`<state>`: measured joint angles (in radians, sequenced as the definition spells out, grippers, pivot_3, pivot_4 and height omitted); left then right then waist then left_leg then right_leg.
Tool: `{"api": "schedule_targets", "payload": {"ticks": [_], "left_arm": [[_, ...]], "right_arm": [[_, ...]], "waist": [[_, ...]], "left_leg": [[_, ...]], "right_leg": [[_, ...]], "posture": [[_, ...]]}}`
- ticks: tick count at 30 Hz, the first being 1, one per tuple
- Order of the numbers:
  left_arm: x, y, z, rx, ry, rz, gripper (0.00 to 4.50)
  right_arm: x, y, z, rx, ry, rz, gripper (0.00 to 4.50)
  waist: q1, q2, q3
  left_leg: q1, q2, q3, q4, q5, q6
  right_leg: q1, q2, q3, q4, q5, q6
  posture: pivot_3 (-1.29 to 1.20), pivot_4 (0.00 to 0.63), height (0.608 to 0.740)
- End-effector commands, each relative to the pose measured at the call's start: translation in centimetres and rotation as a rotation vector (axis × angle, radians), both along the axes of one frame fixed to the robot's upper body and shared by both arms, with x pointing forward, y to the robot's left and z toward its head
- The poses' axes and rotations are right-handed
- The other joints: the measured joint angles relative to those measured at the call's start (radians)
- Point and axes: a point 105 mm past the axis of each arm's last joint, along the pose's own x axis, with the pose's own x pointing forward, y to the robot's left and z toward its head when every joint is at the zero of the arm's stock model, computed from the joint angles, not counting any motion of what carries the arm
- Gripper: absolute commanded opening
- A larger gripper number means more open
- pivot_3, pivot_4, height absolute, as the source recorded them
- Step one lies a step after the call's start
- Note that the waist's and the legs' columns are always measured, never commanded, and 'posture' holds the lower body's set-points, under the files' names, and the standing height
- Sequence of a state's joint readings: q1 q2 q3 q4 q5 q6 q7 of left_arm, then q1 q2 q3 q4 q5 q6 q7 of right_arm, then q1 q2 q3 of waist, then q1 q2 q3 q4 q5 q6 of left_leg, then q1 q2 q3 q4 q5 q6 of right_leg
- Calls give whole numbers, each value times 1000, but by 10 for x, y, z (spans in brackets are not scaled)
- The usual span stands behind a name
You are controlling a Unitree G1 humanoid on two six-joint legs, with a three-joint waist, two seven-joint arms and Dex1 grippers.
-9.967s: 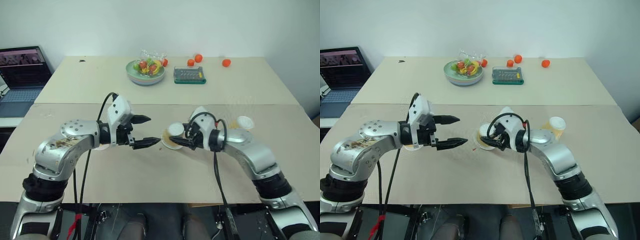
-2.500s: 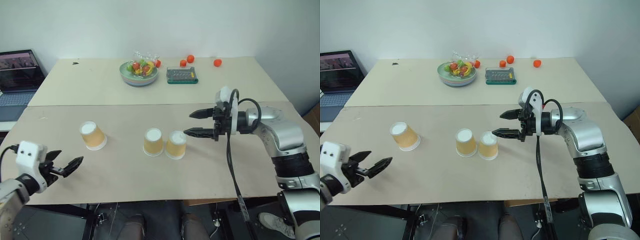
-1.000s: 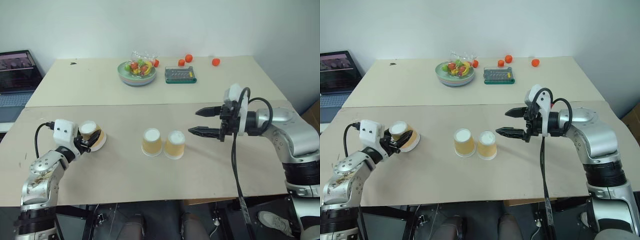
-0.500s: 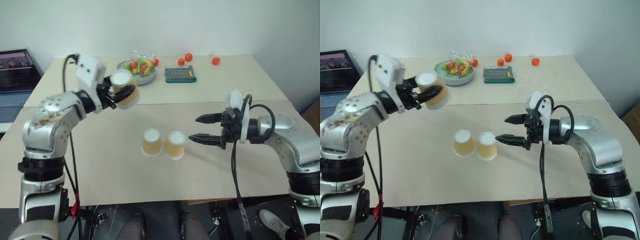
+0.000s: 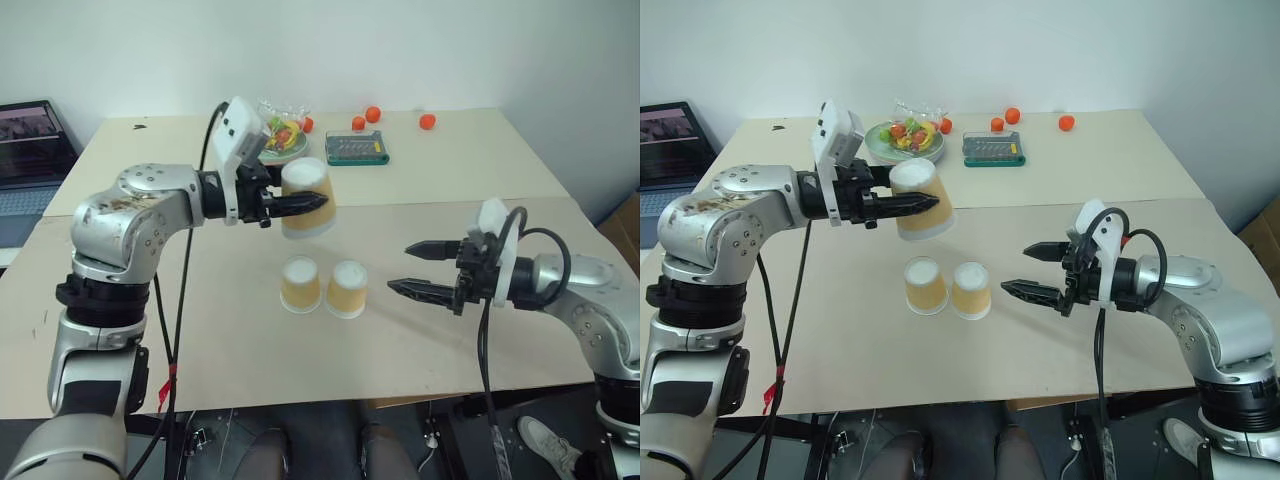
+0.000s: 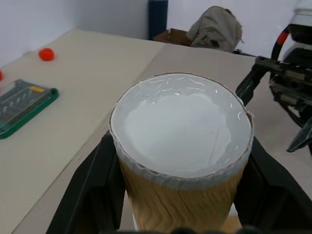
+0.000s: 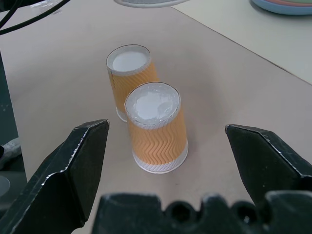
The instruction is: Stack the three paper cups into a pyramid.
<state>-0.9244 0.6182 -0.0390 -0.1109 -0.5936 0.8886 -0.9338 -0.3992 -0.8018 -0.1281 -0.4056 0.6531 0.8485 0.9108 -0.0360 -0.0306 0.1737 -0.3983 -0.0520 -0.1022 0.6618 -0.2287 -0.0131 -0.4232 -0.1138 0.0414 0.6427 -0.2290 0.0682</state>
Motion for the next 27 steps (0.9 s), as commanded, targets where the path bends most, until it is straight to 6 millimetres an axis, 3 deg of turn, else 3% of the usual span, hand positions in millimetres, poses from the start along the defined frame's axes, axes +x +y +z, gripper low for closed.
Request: {"api": "schedule_targets", "payload": {"ticks": [1,14,27], "left_arm": [[-14,-14,8,3,-34,-103,2397],[-24,-18,-35,127,-38,-190,2397],[-14,-16,-45,120,-64,-149,2397]], "right_arm": [[-7,1,11,5,-45,8,4500],[-10,1,11,11,-53,-30,4500],[-9,0,13,14,-62,-41,4500]], "waist": [[-1,0,0],[-1,0,0],[8,0,0]], "left_leg": [[0,0,0,0,0,0],[1,0,1,0,0,0],[1,0,0,0,0,0]], "right_leg": [[0,0,0,0,0,0],[0,0,1,1,0,0],[1,0,0,1,0,0]], "posture": [[0,150,740],[0,150,740],[0,150,740]]}}
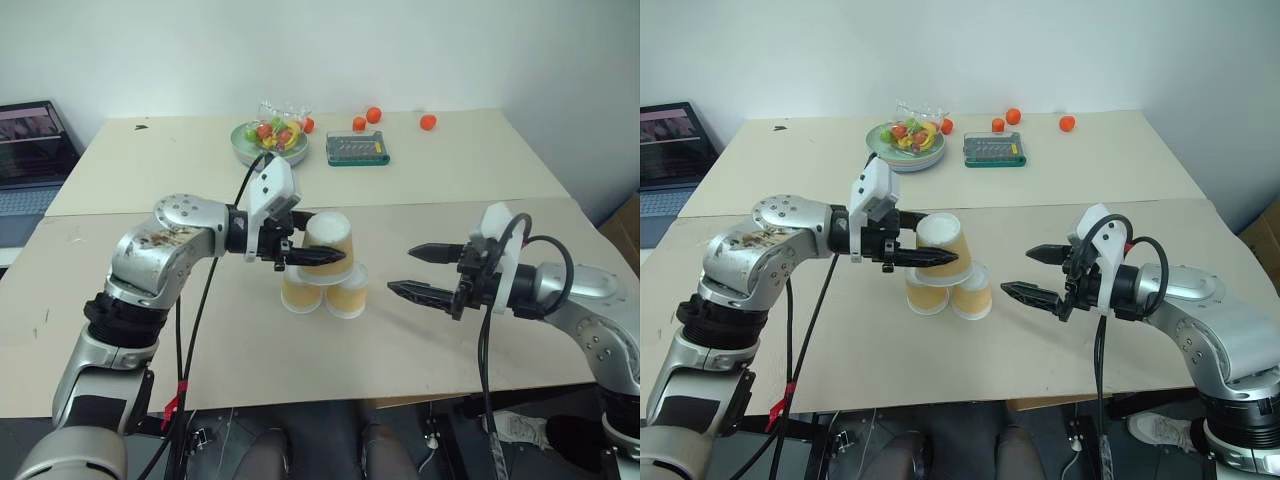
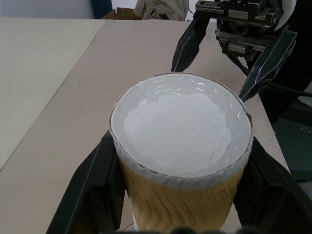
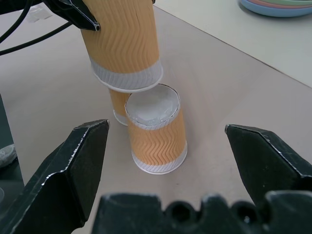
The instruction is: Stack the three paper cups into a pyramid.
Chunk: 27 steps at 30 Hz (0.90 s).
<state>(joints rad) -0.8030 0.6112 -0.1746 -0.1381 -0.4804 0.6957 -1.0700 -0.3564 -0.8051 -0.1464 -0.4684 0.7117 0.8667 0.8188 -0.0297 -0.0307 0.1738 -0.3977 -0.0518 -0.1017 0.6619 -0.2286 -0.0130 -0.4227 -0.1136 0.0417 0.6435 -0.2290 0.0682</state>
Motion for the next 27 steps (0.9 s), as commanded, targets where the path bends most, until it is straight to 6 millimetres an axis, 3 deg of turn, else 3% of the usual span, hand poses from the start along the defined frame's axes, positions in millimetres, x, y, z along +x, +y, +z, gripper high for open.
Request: {"api": "schedule_targets", "payload": {"ticks": [1,5,6,10,27], "left_arm": [[0,-1,3,-14,-35,0,2397],[2,0,1,-18,-32,7,2397],[2,0,1,-18,-34,7,3310],[4,0,1,-26,-36,19,4433],[3,-5,16,-78,-39,37,4433]], "right_arm": [[-3,-2,14,-3,-58,-4,4500],[-3,-2,14,-4,-59,-6,4500],[-3,-2,14,-5,-58,-6,4500],[-2,-4,15,-8,-60,-11,4500],[1,-5,17,-13,-66,-12,4500]], "waist": [[3,0,0],[3,0,0],[3,0,0],[6,0,0],[10,0,0]], "left_leg": [[0,0,0,0,0,0],[0,0,0,0,0,0],[0,0,0,0,0,0],[0,0,0,0,0,0],[0,0,0,0,0,0]], "right_leg": [[0,0,0,0,0,0],[0,0,0,0,0,0],[0,0,0,0,0,0],[0,0,0,0,0,0],[0,0,0,0,0,0]], "posture": [[0,150,740],[0,150,740],[0,150,740],[0,150,740],[0,150,740]]}}
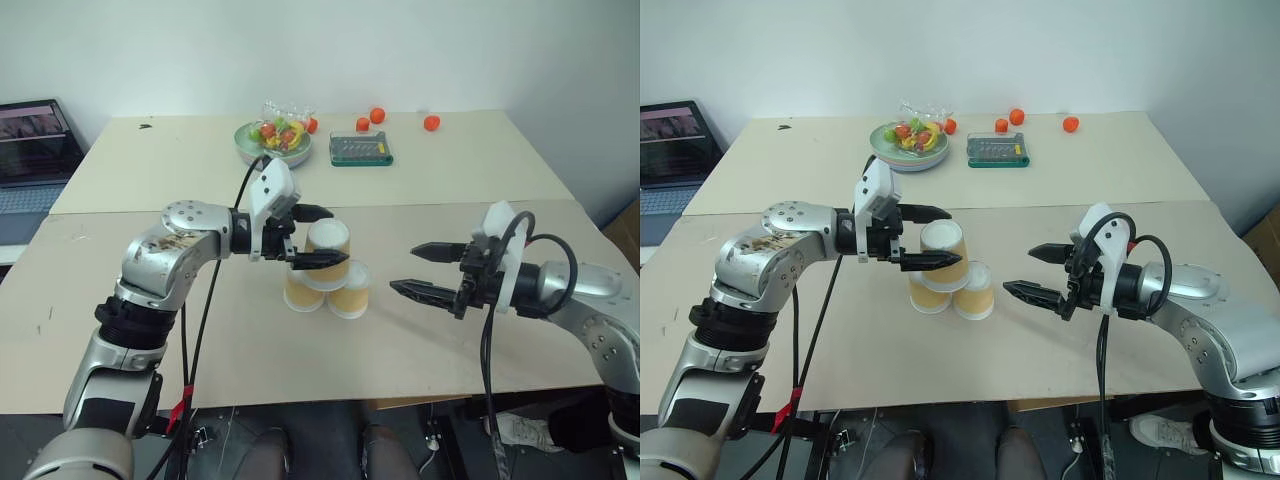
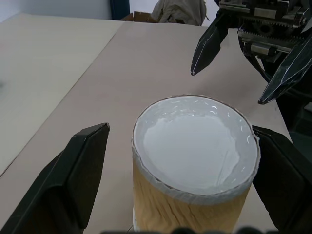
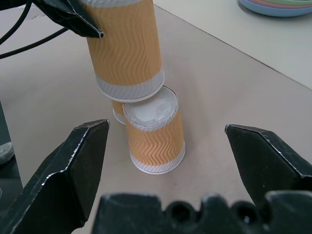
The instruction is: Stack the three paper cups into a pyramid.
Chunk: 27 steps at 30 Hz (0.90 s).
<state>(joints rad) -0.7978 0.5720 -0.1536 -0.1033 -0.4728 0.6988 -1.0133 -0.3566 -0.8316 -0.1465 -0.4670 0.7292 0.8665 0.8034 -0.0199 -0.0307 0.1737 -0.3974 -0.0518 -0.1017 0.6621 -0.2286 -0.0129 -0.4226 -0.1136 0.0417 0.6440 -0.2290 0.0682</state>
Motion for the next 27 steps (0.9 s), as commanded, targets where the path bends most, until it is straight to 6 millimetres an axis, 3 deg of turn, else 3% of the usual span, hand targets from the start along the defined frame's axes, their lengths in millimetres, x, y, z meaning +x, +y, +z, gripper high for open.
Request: {"api": "schedule_targets", "payload": {"ticks": [1,10,27], "left_arm": [[-9,-6,18,-30,-55,-32,4433],[-10,-7,20,-41,-46,-24,4433],[-8,-10,48,-83,-106,-21,4433]], "right_arm": [[1,-2,15,0,-66,1,4500],[4,-3,17,-3,-72,-1,4500],[5,-3,17,-5,-76,-5,4500]], "waist": [[1,0,0],[1,0,0],[3,0,0]], "left_leg": [[0,0,0,0,0,0],[0,0,0,1,0,0],[0,0,0,1,0,0]], "right_leg": [[0,0,0,0,0,0],[0,0,0,1,0,0],[0,0,0,1,0,0]], "posture": [[0,150,740],[0,150,740],[0,150,740]]}}
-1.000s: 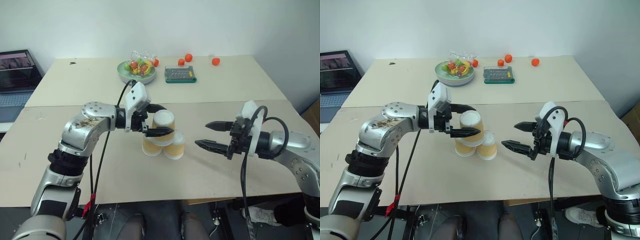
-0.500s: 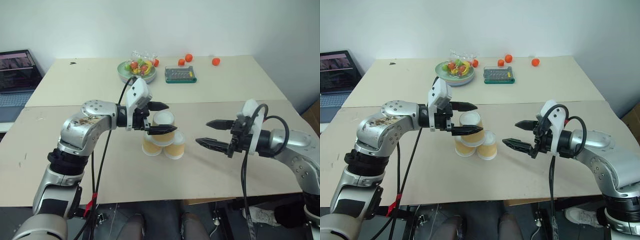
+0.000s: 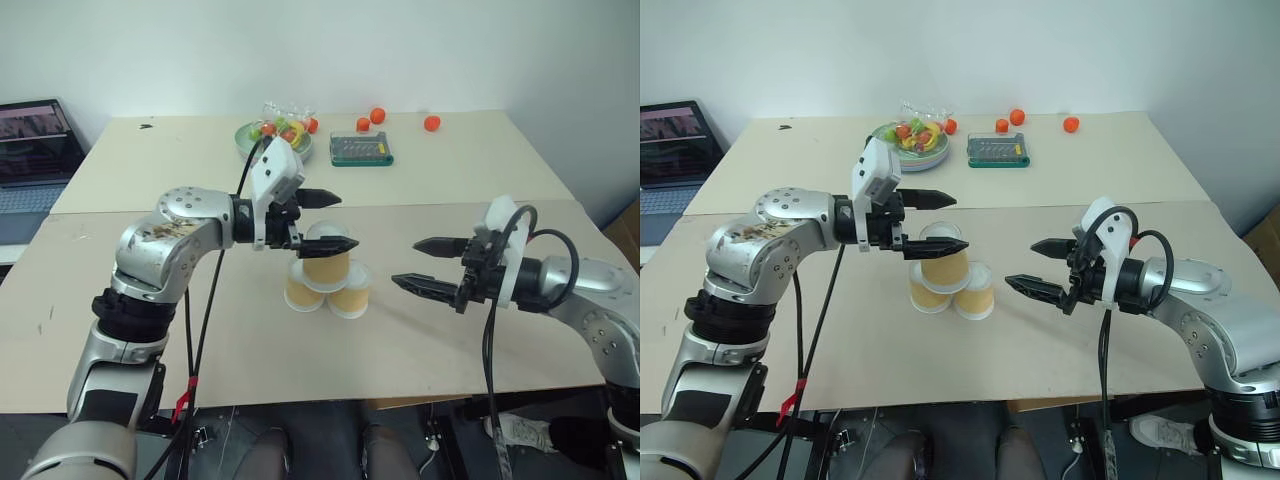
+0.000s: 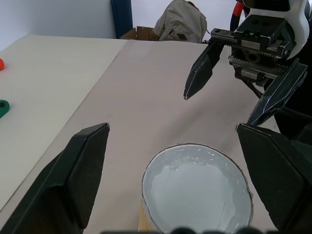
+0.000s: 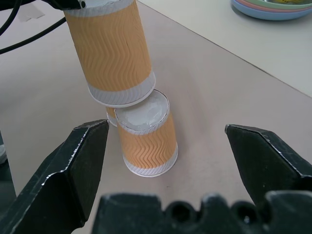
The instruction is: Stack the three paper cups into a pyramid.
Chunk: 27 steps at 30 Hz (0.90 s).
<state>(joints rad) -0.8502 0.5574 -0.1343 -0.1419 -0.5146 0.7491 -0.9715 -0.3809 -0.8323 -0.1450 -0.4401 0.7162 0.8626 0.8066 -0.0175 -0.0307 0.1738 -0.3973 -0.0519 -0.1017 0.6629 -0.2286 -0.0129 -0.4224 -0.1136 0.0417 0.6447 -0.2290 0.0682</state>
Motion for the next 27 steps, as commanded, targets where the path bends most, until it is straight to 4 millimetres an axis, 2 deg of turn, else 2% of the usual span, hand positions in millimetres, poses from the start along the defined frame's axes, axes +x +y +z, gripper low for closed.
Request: {"api": "schedule_targets", "payload": {"ticks": [1,7,9,14,17,21,23,25,27], "left_arm": [[-2,-2,36,-70,-81,-2,4433],[5,4,80,-178,-118,46,4433],[7,8,87,-191,-125,66,4433],[13,38,109,-258,-128,200,4433],[13,60,101,-244,-106,280,4433],[11,90,75,-182,-82,383,4433],[10,97,67,-159,-83,411,4433],[9,115,44,-153,-46,483,4433],[7,122,34,-151,-31,515,4433]], "right_arm": [[-1,0,14,-5,-65,11,4500],[0,-2,14,-8,-65,9,4500],[0,-3,14,-10,-65,7,4500],[4,-20,19,-27,-74,-45,4500],[2,-30,21,-28,-73,-74,4500],[0,-44,20,-15,-64,-124,4500],[-2,-47,18,-14,-58,-134,4500],[-7,-56,13,-16,-41,-176,4500],[-9,-60,11,-18,-35,-194,4500]], "waist": [[1,0,0],[-1,0,0],[-3,0,0],[-5,0,0],[-6,0,0],[-6,0,0],[-3,0,0],[0,0,0],[2,0,0]], "left_leg": [[0,0,0,0,0,0],[0,0,0,1,0,0],[0,0,0,1,0,0],[0,0,0,1,0,0],[0,0,0,1,0,0],[0,0,0,1,0,0],[0,0,0,1,0,0],[0,0,0,1,0,0],[1,1,1,1,0,0]], "right_leg": [[0,0,0,0,0,0],[0,0,0,0,0,0],[0,0,0,0,0,0],[0,0,0,1,0,0],[0,0,0,1,0,0],[0,0,1,1,0,0],[0,0,1,1,0,0],[0,0,0,1,0,0],[1,0,1,1,0,0]], "posture": [[0,150,740],[0,150,740],[0,150,740],[0,150,740],[0,150,740],[0,150,740],[0,150,740],[0,150,740],[0,150,740]]}}
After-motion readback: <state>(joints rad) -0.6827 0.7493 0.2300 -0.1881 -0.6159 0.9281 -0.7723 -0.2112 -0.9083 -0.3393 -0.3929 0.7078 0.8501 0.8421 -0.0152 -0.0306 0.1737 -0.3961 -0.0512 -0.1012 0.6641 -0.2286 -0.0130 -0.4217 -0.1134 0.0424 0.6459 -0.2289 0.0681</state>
